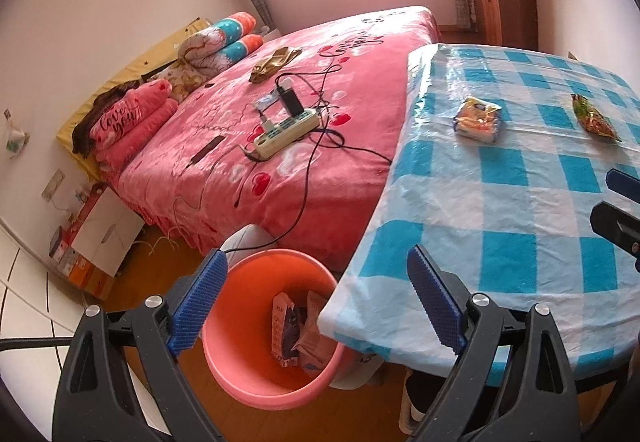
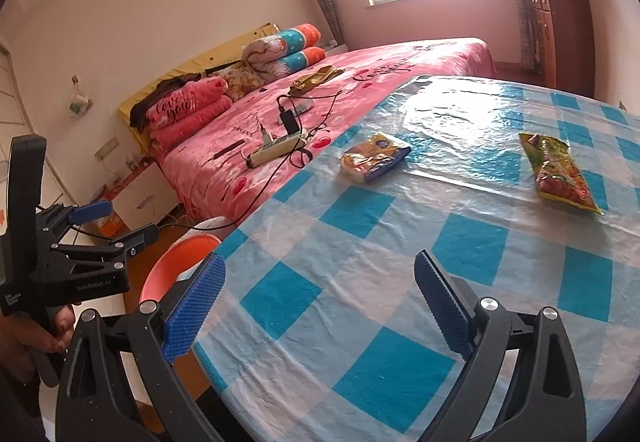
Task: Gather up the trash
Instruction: 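Move both open tools back toward the remaining items on the table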
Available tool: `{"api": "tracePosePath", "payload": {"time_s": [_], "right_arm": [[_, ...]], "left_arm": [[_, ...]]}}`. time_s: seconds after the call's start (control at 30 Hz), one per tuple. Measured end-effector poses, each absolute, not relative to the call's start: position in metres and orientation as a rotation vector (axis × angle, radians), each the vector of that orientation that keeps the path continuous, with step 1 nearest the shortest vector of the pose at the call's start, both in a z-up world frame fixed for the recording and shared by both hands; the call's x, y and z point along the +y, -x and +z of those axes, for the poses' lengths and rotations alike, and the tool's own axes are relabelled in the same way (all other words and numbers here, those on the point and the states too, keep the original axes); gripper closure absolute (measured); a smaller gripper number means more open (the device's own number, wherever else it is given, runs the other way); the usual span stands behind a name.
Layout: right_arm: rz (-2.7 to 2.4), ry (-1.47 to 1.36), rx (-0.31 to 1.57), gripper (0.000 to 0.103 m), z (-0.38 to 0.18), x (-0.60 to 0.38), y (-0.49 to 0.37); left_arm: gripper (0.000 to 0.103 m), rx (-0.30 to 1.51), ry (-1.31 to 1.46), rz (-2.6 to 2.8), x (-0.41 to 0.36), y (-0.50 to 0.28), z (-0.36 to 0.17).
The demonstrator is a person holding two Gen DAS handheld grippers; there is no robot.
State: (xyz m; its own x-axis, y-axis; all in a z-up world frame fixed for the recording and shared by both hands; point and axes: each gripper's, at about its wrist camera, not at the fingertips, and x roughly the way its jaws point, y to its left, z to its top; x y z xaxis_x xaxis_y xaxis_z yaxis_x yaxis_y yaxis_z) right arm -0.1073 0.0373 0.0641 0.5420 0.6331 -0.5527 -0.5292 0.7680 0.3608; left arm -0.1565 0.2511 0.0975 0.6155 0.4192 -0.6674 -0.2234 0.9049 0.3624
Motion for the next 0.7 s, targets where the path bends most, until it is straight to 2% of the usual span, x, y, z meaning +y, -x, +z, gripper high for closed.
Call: {"api": "tracePosePath", "payload": {"time_s": [0.7], "right_arm": [[0.594,-0.294,0.700,0.009,0.073,-0.034,0.081]], "left_arm": [[0.011,0.810,-0.358,0.256,0.173,0.128,0.106]]}}
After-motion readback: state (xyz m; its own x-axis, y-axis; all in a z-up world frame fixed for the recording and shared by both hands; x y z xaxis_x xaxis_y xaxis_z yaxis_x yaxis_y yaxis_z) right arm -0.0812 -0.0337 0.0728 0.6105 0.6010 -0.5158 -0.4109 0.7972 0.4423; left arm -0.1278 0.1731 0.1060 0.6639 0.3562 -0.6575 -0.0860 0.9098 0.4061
